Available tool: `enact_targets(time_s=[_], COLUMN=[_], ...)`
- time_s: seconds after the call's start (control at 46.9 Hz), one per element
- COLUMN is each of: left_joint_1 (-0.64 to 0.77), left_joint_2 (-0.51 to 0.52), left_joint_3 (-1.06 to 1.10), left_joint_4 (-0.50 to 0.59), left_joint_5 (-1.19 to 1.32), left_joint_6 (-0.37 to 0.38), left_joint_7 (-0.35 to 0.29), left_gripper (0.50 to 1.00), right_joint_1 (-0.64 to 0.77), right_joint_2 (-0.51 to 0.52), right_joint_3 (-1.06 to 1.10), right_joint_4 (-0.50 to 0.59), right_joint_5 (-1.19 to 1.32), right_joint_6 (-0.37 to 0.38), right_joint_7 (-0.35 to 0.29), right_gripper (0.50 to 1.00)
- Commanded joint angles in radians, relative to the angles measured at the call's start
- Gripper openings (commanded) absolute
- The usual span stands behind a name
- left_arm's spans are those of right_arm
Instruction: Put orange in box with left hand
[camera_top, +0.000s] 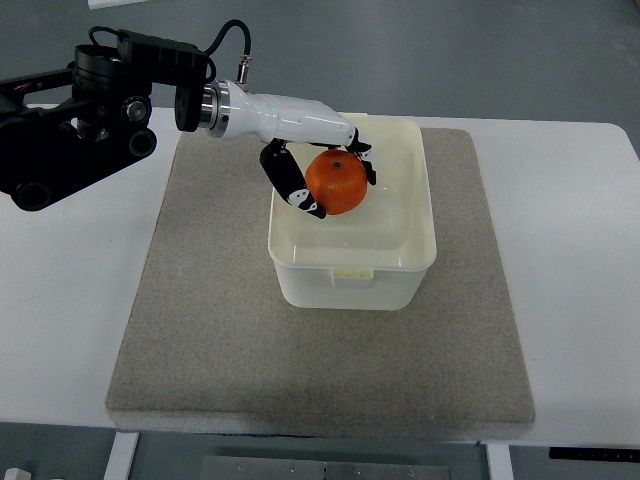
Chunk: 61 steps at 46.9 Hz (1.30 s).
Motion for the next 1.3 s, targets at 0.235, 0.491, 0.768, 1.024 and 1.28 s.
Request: enact_targets(time_s=[0.235,0.491,0.768,1.024,1.28], left_joint_1=[0.028,0.028,0.027,0.03,0.114], left_joint_2=[-0.029,-0.032,0.007,0.159,0.205], left_joint_3=[-0.002,-0.008,-0.064,-0.129,-0.124], left_joint_4=[0.048,0.051,0.046,0.083,0.229], left_joint_5=[0.015,0.009,-0.036,-0.33,-0.703], left_joint_6=[0.008,0.01,0.011,0.013,0.011], left_joint_7=[0.0,0.001,0.0,-0.002,0.0], left_gripper=[0.773,0.943,0.977,0.992,0.992], right_joint_1=[0.0,0.0,0.0,0.0,0.0], right_joint_2=[0.0,0.0,0.0,0.0,0.0], right_joint_3=[0.0,0.0,0.0,0.0,0.0], right_joint_4=[0.0,0.0,0.0,0.0,0.0], right_joint_5=[0.0,0.0,0.0,0.0,0.0], right_joint_6=[0.0,0.0,0.0,0.0,0.0], right_joint_7=[0.0,0.0,0.0,0.0,0.0], right_gripper=[0.932,0.932,0.932,0.932,0.932])
